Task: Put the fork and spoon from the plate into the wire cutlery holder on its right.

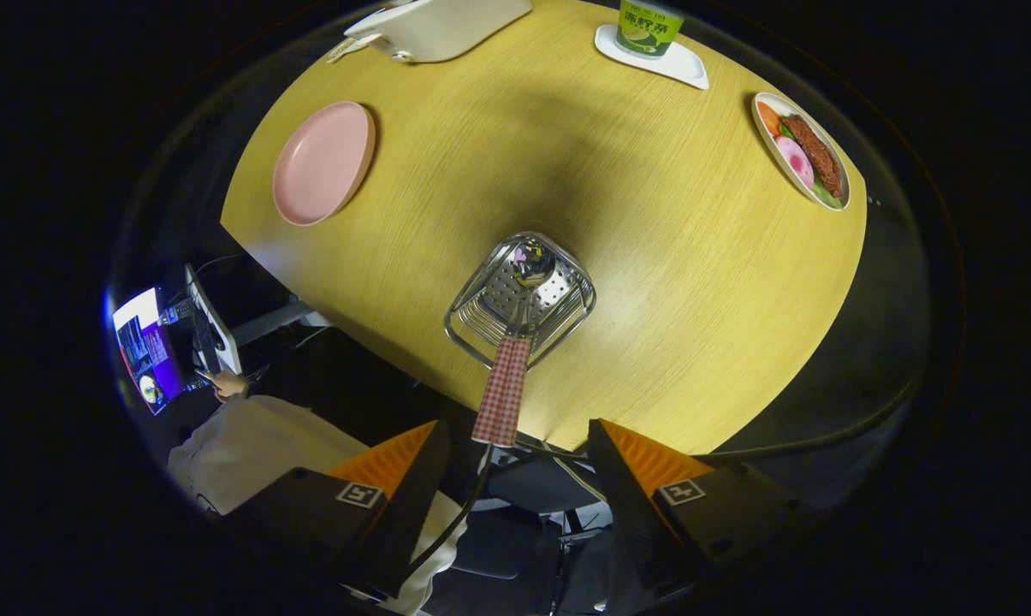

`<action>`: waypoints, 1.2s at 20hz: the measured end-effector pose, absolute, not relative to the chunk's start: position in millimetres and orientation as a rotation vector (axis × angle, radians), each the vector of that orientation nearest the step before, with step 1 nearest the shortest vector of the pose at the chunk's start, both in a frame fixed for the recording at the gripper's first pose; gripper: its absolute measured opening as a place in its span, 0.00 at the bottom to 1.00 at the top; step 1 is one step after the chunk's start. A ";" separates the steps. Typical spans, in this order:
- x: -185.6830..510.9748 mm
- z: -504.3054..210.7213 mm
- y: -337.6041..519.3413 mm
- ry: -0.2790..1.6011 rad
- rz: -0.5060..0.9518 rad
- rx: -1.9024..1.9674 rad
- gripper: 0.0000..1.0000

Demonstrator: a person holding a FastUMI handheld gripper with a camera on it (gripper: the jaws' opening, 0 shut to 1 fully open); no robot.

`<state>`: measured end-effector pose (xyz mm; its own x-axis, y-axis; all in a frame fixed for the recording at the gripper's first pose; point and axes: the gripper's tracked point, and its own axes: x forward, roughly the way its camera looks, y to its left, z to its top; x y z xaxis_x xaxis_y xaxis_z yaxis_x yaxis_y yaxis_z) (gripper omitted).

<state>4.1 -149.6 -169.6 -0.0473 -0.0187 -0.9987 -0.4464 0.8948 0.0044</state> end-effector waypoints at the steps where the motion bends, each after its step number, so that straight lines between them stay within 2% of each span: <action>1: 3.1 -167.4 -149.5 1.559 0.364 -0.357 0.97; 4: -0.8 -156.6 -144.9 1.456 0.358 -0.306 0.99; 18: -43.9 -65.9 -104.8 0.945 0.267 -0.007 0.99; 24: -58.4 -20.1 -75.4 0.726 0.275 0.024 0.99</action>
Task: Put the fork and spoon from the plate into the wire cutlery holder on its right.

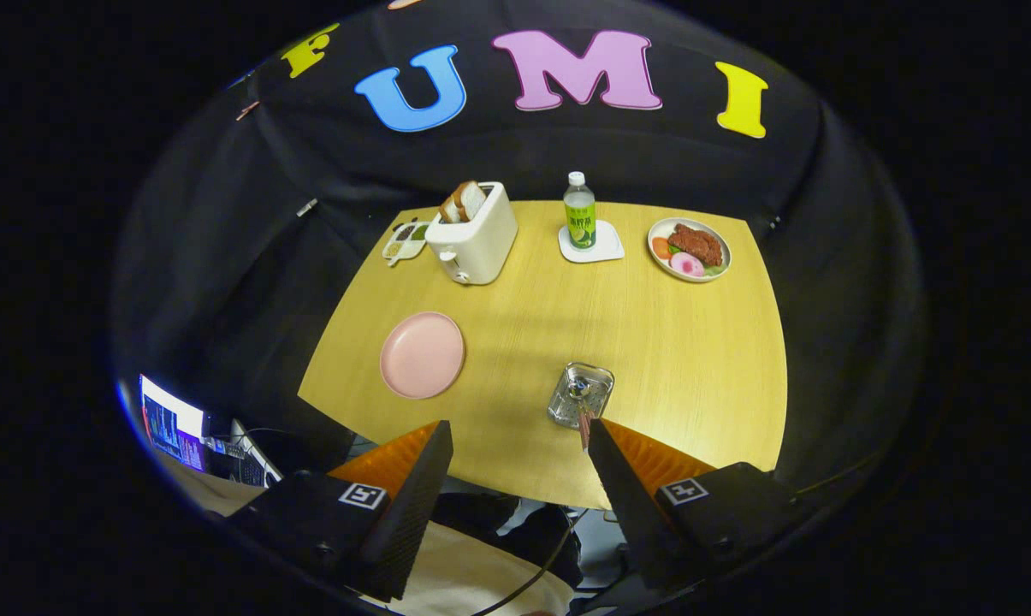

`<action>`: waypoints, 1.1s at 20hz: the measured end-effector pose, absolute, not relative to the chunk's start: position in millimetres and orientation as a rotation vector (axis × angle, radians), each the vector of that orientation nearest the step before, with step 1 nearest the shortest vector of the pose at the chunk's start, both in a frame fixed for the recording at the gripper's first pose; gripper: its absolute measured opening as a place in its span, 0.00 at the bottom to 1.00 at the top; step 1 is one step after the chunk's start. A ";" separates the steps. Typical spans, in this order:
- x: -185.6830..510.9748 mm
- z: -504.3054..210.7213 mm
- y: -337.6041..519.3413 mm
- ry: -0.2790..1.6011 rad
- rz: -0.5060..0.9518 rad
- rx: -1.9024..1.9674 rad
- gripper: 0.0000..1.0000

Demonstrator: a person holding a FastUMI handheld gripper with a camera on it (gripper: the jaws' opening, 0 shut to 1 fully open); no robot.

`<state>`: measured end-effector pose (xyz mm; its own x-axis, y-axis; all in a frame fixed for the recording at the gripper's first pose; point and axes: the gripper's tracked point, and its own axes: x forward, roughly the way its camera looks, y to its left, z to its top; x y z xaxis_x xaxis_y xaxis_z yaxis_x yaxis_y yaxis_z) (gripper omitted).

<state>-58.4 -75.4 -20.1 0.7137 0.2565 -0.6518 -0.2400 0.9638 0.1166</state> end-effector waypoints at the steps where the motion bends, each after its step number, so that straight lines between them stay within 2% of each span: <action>1: -58.6 -10.3 -69.4 0.690 0.271 0.049 0.99; 5: -50.7 44.6 -45.3 0.482 0.290 0.116 0.99; 11: -34.0 126.5 -59.4 -0.010 0.111 0.041 0.99; 13: -36.0 133.4 -56.6 -0.108 0.088 -0.005 0.99; 22: -34.9 118.4 -41.1 -0.170 0.111 -0.008 0.99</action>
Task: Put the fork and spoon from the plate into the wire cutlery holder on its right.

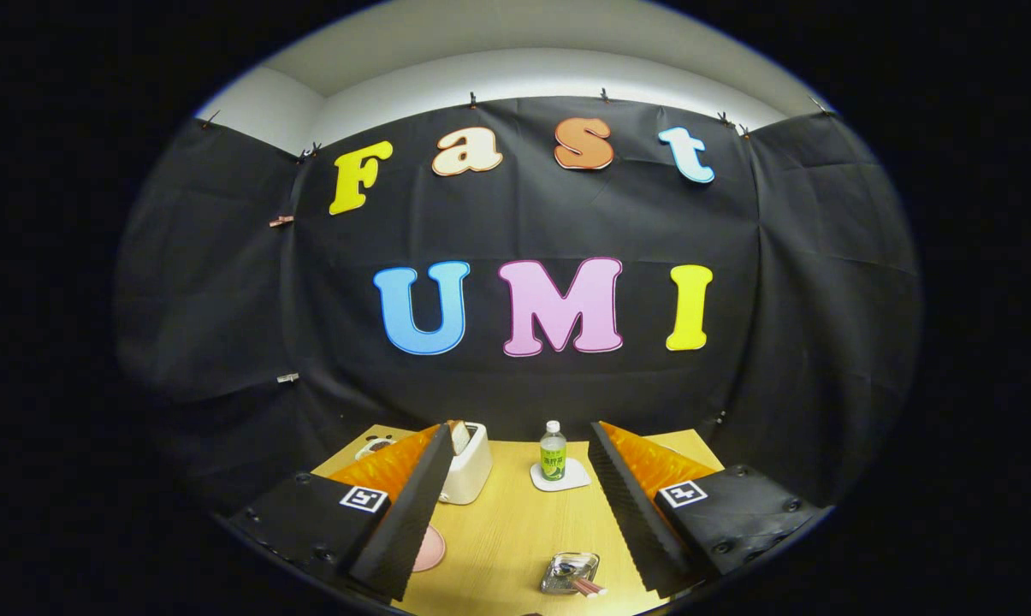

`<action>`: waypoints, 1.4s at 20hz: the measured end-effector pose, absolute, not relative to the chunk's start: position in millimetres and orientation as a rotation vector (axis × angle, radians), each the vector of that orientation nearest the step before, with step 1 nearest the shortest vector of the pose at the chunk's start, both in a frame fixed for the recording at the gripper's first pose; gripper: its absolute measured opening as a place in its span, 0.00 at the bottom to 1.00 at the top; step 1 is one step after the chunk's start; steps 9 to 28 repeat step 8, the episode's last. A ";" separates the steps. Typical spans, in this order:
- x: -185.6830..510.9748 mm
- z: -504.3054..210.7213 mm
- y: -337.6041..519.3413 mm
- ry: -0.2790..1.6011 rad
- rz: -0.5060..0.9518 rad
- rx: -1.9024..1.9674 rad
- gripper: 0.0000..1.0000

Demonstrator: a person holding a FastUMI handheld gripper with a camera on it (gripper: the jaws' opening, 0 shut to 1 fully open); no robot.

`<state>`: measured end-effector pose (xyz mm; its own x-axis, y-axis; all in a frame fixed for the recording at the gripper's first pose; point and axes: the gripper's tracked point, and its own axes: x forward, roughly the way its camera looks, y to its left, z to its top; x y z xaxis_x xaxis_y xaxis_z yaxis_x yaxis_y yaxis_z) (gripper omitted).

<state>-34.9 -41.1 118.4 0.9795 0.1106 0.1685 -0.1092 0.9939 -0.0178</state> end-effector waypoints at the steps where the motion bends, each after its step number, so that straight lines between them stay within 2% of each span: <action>1: -34.0 115.8 -37.1 -0.166 0.120 -0.012 0.99; 7: -25.9 108.5 -19.4 -0.170 0.168 -0.008 0.99; 28: -25.3 108.7 -19.7 -0.176 0.168 -0.012 0.99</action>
